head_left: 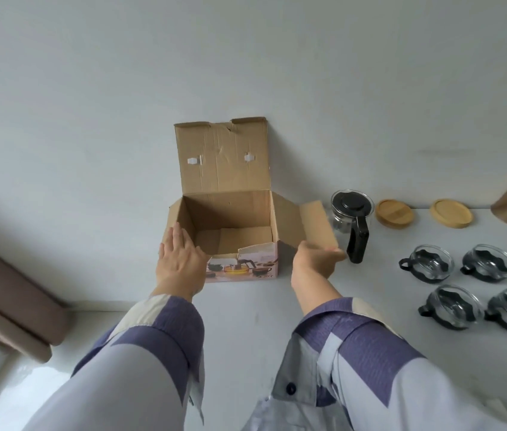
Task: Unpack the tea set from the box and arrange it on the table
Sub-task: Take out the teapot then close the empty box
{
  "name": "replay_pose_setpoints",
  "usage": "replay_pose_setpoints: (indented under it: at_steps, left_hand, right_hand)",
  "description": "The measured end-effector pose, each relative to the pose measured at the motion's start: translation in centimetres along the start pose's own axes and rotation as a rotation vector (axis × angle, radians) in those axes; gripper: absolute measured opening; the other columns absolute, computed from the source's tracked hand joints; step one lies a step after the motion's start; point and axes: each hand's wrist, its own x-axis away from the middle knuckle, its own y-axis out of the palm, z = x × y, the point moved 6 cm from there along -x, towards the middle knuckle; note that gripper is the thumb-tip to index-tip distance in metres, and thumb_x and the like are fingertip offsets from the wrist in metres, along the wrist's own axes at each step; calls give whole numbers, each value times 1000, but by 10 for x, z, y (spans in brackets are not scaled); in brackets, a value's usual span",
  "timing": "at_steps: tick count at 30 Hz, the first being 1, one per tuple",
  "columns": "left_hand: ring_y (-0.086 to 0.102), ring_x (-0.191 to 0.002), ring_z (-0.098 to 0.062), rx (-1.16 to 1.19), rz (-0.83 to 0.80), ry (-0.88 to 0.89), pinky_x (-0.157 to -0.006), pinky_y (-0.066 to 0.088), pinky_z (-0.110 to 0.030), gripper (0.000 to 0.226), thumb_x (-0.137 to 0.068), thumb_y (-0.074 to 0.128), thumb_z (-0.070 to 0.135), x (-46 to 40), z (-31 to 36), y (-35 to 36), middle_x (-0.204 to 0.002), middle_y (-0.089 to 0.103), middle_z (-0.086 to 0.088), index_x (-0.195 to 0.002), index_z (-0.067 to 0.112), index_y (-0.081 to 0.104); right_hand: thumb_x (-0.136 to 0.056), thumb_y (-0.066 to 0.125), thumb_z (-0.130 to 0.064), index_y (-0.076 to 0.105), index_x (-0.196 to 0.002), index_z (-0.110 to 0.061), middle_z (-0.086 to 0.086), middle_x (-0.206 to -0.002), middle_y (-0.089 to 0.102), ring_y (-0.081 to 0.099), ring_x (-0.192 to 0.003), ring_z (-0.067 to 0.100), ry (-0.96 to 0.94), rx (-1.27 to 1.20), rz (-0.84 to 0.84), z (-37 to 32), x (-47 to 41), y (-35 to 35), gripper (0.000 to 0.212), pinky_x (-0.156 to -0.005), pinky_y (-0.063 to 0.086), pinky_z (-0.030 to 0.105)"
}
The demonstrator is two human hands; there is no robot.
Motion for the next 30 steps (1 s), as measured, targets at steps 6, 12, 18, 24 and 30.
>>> replay_pose_setpoints:
  at_steps: [6,12,18,24,30]
  left_hand:
    - [-14,-146,-31,-44,26,44,-121,0,-41,58,-101,12,27,-9,-2,7,-158,-11,-17,-151,-1,2]
    - [-11,-147,-27,49,52,67,-121,3,-38,60,-102,12,32,-6,-3,0,-159,-11,-14,-151,1,-1]
    - [16,-145,-26,448,147,-48,-118,21,-40,64,-101,24,43,-7,-37,-7,-159,12,-10,-152,8,7]
    - [56,-113,-32,869,339,-290,-95,46,-41,41,-102,30,26,-6,-75,-33,-129,58,-12,-140,14,42]
    - [58,-113,-30,845,438,71,-97,46,-38,41,-103,31,28,-17,-47,-62,-126,63,-8,-140,18,46]
  right_hand:
    - [-86,62,-10,39,-124,-13,3,-103,71,67,-88,21,-436,-10,103,-54,33,-12,44,-68,46,29]
    - [-96,51,-30,67,-116,-16,7,-99,74,69,-89,25,-863,418,-94,-56,72,26,29,-70,55,34]
    - [-96,52,-33,54,-134,-24,6,-139,54,54,-123,28,-989,702,-276,-28,88,56,40,-96,51,38]
    - [-96,50,-36,48,-138,-35,-6,-148,42,39,-128,23,-970,965,-201,-18,87,60,42,-81,53,35]
    - [-85,53,-21,58,-129,-29,-1,-145,42,39,-128,24,-942,900,-164,-14,87,62,45,-98,41,41]
